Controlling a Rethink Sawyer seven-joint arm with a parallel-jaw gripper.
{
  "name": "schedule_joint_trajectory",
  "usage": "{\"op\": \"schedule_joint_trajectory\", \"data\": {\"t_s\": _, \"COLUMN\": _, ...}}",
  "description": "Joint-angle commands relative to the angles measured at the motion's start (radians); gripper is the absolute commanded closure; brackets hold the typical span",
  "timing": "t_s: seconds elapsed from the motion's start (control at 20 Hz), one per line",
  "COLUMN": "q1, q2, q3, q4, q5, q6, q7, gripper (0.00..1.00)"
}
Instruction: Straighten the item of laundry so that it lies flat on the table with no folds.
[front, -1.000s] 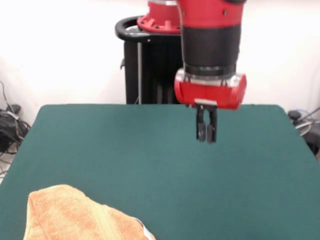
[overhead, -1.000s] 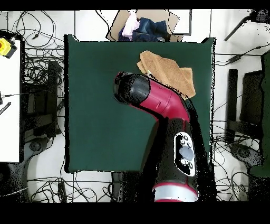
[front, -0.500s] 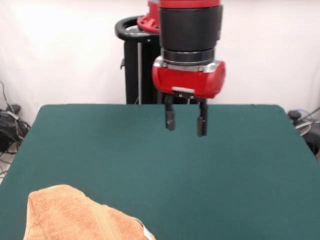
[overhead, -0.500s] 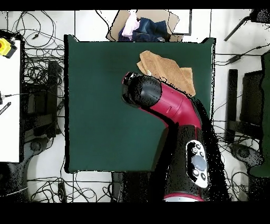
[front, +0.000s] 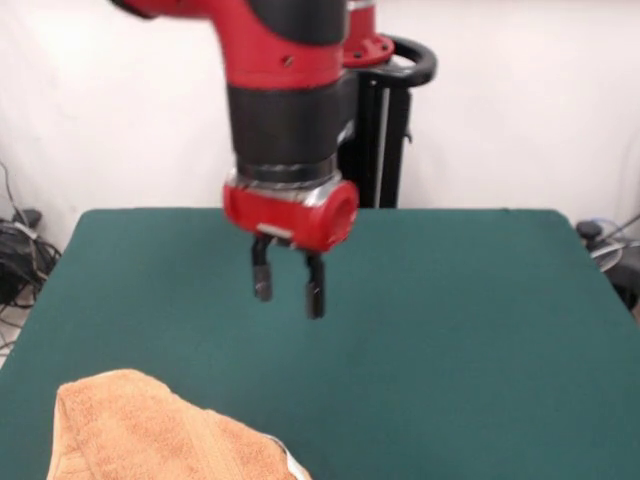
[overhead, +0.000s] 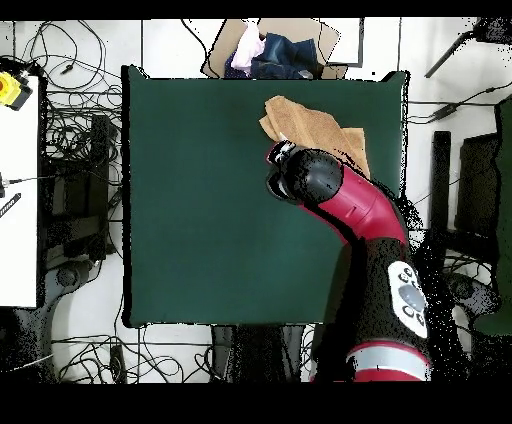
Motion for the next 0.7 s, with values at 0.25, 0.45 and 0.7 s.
{"op": "schedule_joint_trajectory", "data": {"t_s": 0.25, "q1": -0.047, "q2": 0.126, "q3": 0.155, "q4": 0.012, "q5": -0.008, "q6": -0.042, "q7": 0.078, "gripper": 0.0}}
{"op": "schedule_joint_trajectory", "data": {"t_s": 0.45, "q1": -0.086, "q2": 0.086, "q3": 0.155, "q4": 0.045, "q5": -0.031, "q6": 0.004, "q7": 0.037, "gripper": 0.0}}
{"op": "schedule_joint_trajectory", "data": {"t_s": 0.7, "q1": -0.138, "q2": 0.081, "q3": 0.182, "q4": 0.076, "q5": -0.057, "q6": -0.005, "q7": 0.007, "gripper": 0.0}}
